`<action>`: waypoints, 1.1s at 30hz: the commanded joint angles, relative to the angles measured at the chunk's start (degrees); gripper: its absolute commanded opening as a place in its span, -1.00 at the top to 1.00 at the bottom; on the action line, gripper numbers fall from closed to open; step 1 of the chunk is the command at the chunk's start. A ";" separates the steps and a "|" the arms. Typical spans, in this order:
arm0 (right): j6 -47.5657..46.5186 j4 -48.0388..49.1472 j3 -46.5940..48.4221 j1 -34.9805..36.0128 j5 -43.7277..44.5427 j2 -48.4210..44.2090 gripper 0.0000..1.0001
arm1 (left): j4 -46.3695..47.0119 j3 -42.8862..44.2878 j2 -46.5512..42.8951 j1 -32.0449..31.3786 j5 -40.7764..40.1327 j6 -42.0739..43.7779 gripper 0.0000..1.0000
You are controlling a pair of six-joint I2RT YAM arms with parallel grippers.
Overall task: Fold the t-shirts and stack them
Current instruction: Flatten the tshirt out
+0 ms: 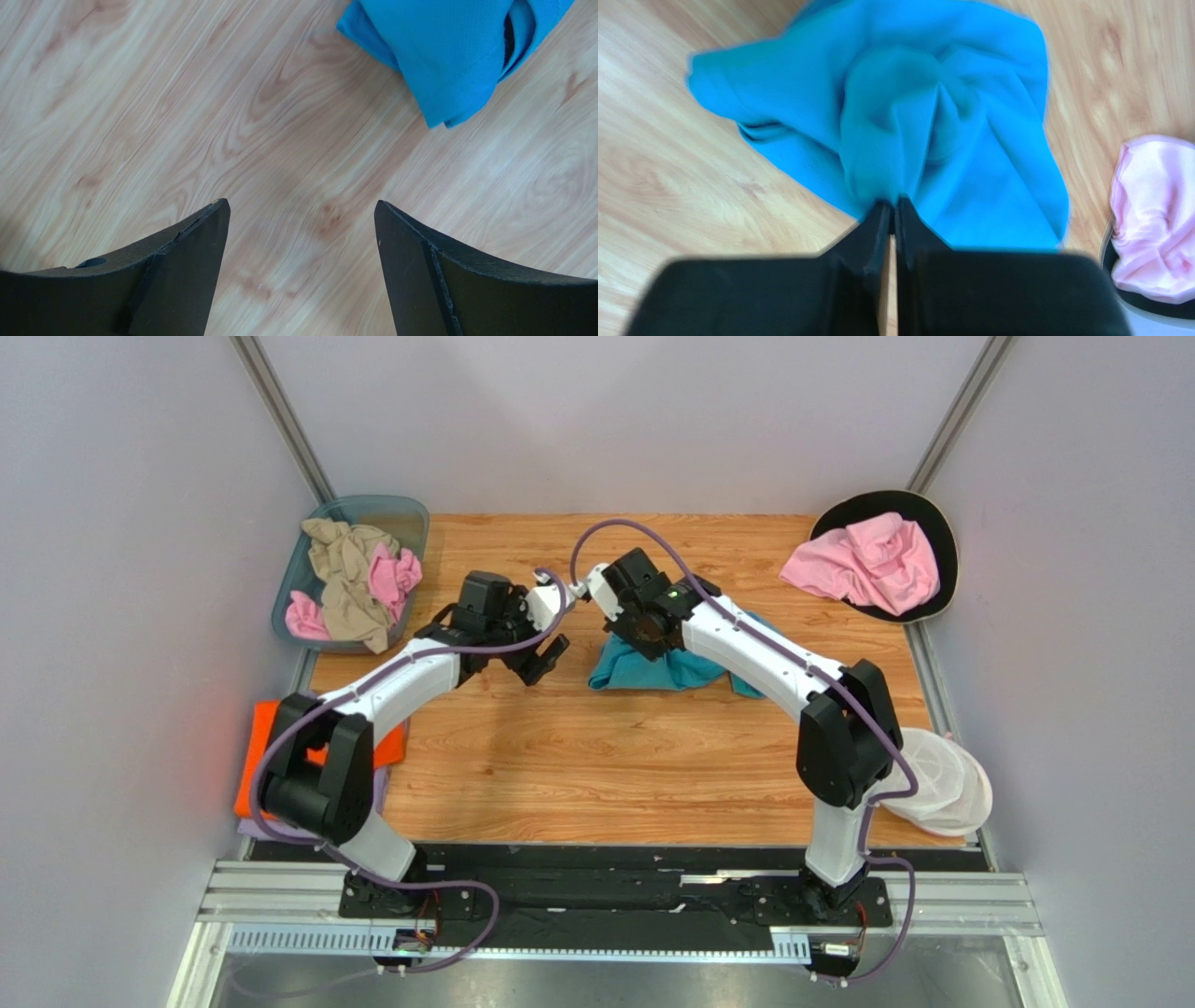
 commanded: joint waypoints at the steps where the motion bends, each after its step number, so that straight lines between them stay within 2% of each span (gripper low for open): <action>1: -1.55 -0.15 1.04 1.35 0.47 -6.42 0.88 | -1.05 6.65 5.78 -2.12 2.78 -3.16 -0.66; 5: -1.46 -0.33 -0.37 1.17 0.73 -7.83 0.80 | -0.54 8.60 7.72 -2.12 2.25 -2.63 -0.63; 6: -1.38 -0.33 -0.98 1.17 0.64 -8.01 0.66 | -0.36 8.77 7.73 -2.12 2.16 -2.54 -0.64; 10: -1.29 0.55 -2.39 1.00 0.38 -8.18 0.52 | -1.15 9.30 8.34 -2.12 0.85 -2.19 -0.63; 13: -1.37 1.60 -3.10 0.91 0.20 -7.92 0.59 | -1.06 9.13 8.43 -2.12 -0.03 -1.84 -0.63; 14: -1.37 1.69 -3.10 0.82 0.20 -7.83 0.72 | -1.06 9.04 8.26 -2.12 -0.21 -1.75 -0.64; 17: -1.20 2.05 -3.53 0.73 -0.41 -7.48 0.85 | -1.06 8.95 8.08 -2.12 -1.00 -1.49 -0.63; 18: -1.02 1.96 -3.71 0.65 -0.58 -7.48 0.84 | -1.06 8.86 8.08 -2.12 -1.18 -1.31 -0.63; 23: 1.61 2.05 -6.96 0.64 -6.20 -7.13 0.51 | -0.01 8.86 7.55 -2.04 -3.72 -0.61 -0.63; 25: 2.58 2.84 -7.93 0.99 -7.52 -6.61 0.46 | 0.87 9.04 7.55 -1.51 -5.66 -0.26 -0.63; 29: 2.06 4.50 -10.21 1.35 -6.74 -5.37 0.40 | 2.01 9.48 7.81 1.04 -5.92 -1.04 -0.64; 33: 0.04 8.71 -14.86 0.91 -2.88 -5.20 0.24 | 2.72 8.60 7.20 2.27 -6.36 -0.78 -0.64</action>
